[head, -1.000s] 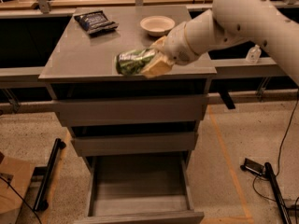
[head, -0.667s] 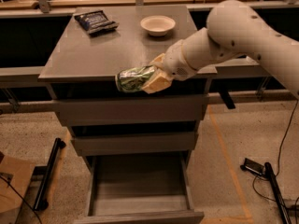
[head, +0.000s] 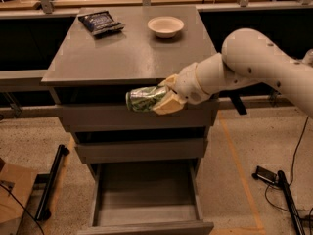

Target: Place green can into bottom drawer

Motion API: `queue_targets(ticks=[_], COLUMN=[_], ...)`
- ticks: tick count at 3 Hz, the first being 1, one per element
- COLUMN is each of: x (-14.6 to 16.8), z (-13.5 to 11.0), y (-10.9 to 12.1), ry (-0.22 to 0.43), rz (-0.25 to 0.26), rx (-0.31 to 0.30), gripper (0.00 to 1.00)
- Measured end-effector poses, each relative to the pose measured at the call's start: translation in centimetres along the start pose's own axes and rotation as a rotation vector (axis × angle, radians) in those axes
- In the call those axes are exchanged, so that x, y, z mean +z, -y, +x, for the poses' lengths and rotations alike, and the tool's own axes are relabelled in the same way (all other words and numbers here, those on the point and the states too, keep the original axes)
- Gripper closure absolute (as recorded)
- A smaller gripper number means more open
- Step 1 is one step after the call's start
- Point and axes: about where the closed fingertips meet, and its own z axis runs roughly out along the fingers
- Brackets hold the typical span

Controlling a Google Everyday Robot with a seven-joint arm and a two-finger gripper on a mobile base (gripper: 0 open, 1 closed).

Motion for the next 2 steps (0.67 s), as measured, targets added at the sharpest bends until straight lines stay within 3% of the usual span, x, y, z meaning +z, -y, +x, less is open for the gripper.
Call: queue_targets(ticks=[1,2], x=[3.3,7.6], z=[5.2,12.3], y=[-2.3,-3.6], ry=[0.034,0.062], rz=[-0.004,0.016], rx=[0.035,0.083], gripper=[1.0,1.0])
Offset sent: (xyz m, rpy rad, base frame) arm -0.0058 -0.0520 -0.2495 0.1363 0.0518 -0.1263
